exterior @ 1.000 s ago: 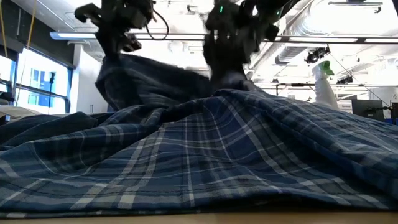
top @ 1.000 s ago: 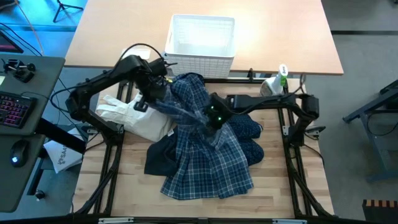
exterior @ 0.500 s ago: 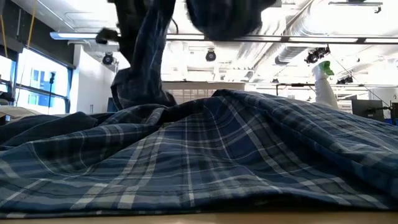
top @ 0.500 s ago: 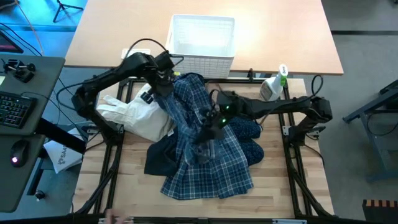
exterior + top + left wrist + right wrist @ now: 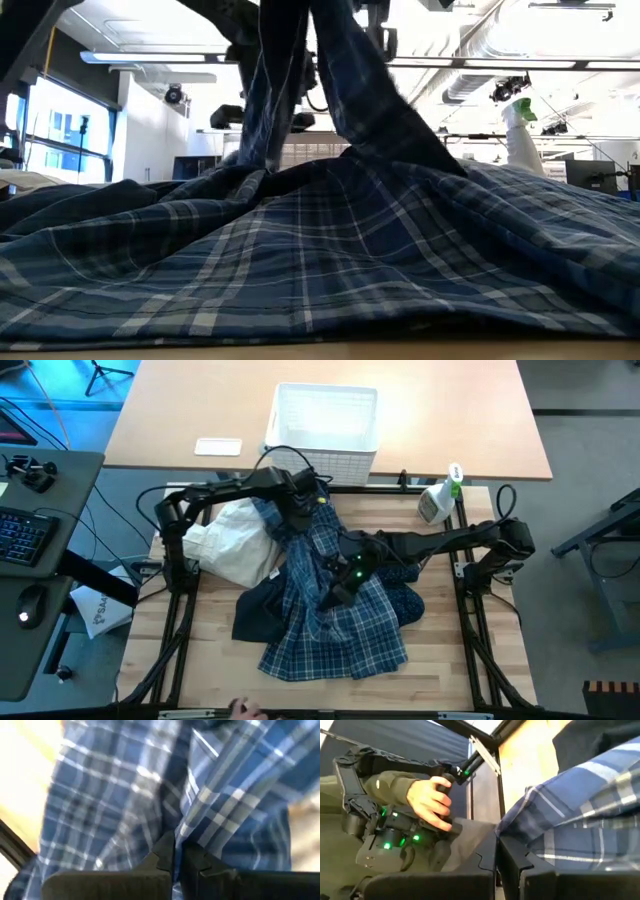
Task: Fold laundry
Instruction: Fold the blue plaid flannel shirt
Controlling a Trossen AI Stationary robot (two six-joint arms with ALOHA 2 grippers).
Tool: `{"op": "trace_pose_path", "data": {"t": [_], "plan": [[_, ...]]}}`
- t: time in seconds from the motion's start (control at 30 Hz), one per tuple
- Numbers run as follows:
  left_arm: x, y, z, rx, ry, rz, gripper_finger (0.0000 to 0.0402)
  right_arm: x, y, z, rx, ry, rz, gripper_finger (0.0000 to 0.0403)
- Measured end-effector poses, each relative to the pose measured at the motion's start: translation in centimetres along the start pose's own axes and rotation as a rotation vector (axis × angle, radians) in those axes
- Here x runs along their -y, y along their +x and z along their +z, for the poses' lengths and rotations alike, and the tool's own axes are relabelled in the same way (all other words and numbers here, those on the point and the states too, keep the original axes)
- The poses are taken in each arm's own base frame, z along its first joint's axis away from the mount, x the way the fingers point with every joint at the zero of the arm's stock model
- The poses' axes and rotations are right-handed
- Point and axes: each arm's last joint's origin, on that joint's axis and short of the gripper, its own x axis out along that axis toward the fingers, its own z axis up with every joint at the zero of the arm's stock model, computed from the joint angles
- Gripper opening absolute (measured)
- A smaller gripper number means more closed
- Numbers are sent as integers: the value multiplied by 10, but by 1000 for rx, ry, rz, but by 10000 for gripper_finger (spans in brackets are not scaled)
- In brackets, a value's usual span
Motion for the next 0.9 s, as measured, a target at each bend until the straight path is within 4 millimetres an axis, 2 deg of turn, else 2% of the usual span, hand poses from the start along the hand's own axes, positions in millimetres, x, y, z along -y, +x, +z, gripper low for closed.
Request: {"op": "trace_pose_path", "data": {"t": [0.17,0.23,0.43,0.57,0.7,0.8,0.9], "plan": [[-3,3,-1,39,-207,-2,21,18,-5,-12,-90,152,-185,1],[0,-5,-4,57,-304,-19,33,26,-8,-17,-115,190,-268,1],[17,-41,-17,39,-625,-58,65,44,-14,-16,-111,244,-268,0],[30,-65,-31,190,-811,-208,82,51,-17,-13,-90,264,-273,0],[35,-73,-60,232,-1104,-357,91,51,-19,-10,-71,251,-262,0],[36,-73,-90,222,-1339,-360,90,52,-19,-10,-63,244,-270,0],[43,-68,-121,260,-1502,-376,83,51,-17,-10,-41,230,-295,0]]}}
